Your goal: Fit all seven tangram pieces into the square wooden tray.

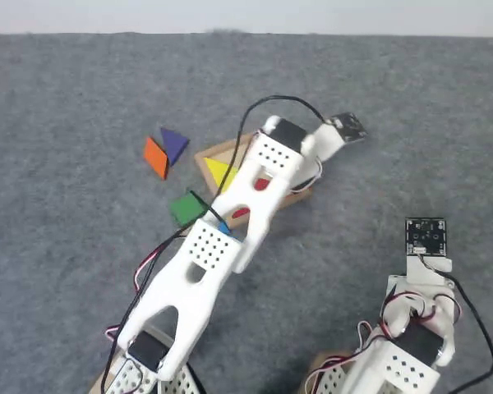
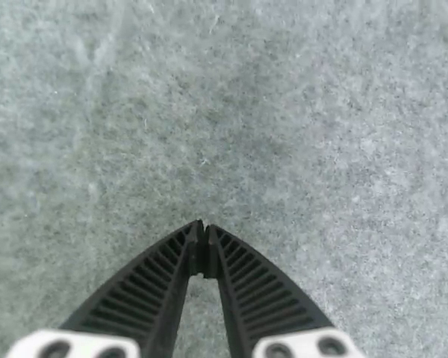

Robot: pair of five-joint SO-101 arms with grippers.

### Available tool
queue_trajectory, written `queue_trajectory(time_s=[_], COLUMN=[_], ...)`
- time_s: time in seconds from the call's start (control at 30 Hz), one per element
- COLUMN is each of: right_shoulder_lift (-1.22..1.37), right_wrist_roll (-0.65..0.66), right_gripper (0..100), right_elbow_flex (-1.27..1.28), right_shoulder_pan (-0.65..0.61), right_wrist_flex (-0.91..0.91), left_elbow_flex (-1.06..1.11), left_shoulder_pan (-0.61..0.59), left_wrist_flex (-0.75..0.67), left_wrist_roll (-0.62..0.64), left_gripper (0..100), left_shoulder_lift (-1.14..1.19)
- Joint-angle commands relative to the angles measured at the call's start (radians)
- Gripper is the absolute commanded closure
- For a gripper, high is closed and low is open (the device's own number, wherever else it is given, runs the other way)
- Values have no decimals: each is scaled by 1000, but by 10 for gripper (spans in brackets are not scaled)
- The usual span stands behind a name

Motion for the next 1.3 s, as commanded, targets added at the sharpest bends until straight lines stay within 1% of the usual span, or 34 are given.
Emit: queue_trajectory(time_s=[0.0, 0.13, 0.2, 0.33, 0.43, 0.67, 0.83, 0.93, 1.03, 1.13, 1.27], right_shoulder_lift=[-15, -15, -15, -15, -15, -15, -15, -15, -15, -15, -15], right_wrist_roll=[21, 21, 21, 21, 21, 21, 21, 21, 21, 21, 21], right_gripper=[989, 989, 989, 989, 989, 989, 989, 989, 989, 989, 989], right_elbow_flex=[14, 14, 14, 14, 14, 14, 14, 14, 14, 14, 14], right_shoulder_pan=[-10, -10, -10, -8, -7, -7, -7, -7, -8, -8, -8], right_wrist_flex=[-15, -15, -15, -15, -15, -15, -15, -15, -15, -15, -15], left_elbow_flex=[111, 328, 404, 510, 595, 736, 855, 952, 1013, 1038, 1056], left_shoulder_pan=[72, 124, 129, 126, 129, 137, 170, 173, 135, 58, -71], left_wrist_flex=[43, 41, 40, 38, 35, 11, -14, -23, -23, -17, 2], left_wrist_roll=[-6, -2, 29, 68, 107, 152, 175, 218, 249, 244, 193], left_gripper=[987, 987, 987, 987, 987, 987, 987, 987, 987, 985, 984], left_shoulder_lift=[-68, -181, -235, -307, -328, -373, -491, -606, -755, -916, -1114])
